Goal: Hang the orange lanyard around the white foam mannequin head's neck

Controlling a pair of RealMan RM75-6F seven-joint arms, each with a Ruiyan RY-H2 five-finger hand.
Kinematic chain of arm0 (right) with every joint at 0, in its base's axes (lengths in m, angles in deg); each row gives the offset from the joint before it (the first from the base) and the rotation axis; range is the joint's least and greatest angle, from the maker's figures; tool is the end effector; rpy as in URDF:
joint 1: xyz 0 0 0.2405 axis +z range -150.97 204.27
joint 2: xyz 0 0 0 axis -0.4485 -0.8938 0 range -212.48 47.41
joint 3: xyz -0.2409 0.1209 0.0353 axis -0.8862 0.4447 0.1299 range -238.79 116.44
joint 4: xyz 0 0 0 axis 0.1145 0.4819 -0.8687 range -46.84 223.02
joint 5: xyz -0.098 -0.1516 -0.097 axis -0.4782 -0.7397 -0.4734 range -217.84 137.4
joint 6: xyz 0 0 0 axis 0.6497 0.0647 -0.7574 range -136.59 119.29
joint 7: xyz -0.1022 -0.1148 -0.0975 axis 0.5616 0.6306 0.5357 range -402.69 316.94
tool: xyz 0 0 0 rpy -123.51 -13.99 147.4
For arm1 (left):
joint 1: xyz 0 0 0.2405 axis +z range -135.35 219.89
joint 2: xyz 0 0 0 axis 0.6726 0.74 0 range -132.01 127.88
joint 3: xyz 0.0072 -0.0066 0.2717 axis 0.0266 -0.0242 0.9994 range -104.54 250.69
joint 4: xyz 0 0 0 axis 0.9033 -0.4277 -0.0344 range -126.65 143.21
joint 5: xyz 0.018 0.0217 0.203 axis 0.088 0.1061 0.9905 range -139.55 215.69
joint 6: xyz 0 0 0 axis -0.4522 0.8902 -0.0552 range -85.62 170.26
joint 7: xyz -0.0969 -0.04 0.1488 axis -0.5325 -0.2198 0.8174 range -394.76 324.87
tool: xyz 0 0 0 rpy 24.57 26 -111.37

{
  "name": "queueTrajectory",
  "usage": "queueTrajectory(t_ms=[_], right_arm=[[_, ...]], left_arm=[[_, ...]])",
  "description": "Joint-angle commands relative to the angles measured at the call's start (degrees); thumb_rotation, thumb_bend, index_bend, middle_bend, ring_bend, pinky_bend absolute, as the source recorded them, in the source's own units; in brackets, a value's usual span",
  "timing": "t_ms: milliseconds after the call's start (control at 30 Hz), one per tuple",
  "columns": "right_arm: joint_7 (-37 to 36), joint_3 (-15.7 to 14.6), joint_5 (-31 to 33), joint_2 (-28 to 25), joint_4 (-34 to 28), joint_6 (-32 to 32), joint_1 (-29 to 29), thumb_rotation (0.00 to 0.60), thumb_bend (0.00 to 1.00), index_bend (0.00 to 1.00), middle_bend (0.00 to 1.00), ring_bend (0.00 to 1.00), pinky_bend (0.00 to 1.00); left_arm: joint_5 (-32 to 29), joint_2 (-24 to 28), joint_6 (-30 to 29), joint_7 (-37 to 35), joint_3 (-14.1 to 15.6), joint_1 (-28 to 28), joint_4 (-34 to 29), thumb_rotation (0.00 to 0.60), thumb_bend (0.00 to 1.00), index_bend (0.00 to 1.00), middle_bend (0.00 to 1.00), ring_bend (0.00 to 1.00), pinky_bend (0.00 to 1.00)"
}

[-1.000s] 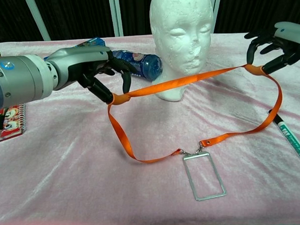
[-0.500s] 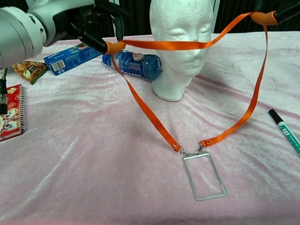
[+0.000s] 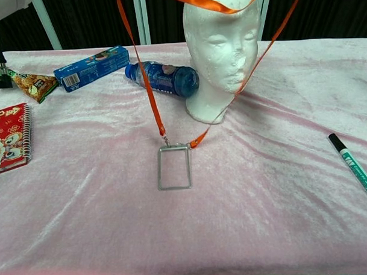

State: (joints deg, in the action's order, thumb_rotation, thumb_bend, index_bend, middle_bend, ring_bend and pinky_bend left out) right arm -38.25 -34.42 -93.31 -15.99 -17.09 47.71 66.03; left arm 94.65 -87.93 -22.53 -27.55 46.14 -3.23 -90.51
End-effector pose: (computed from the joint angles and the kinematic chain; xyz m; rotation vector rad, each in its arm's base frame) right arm -0.1094 -0.4155 0.1405 1.4834 -1.2021 1.3278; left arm -0.0506 0.4157 0.0651 -1.4509 -1.2295 -1.5370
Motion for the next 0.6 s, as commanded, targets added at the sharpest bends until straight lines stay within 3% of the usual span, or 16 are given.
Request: queueTrajectory(t_ms=[33,233,600], right_arm=[[1.2,1.9,5.3,-1.0,0.6,-2.2,2.9,0.6,0.47,0.85,0.06,0.11,0.13],[3.4,3.1,11.2,-1.7,3.5,-3.1,6.0,0.6,0.47,0.85,0.06,0.11,0.13],[2.9,2.9,15.9,-3.5,8.5,-6.0,7.7,0.6,0.46,0.85,0.06,0.11,0.13]], left_arm=[[-0.9,-0.6,-0.1,-1.1,-1.5,-0.9,2.9,0.6,0.4,0.63,0.11,0.0,0.0],[-2.1,-1.6,2.8,-6.2,-3.4,-2.4,5.4,0.6,0.39,0.62,0.11,0.0,0.0],[-2.0,-3.3,6.2,-10.8,-3.3,-4.4,7.8,0.6,0.39,0.62,0.11,0.0,0.0]])
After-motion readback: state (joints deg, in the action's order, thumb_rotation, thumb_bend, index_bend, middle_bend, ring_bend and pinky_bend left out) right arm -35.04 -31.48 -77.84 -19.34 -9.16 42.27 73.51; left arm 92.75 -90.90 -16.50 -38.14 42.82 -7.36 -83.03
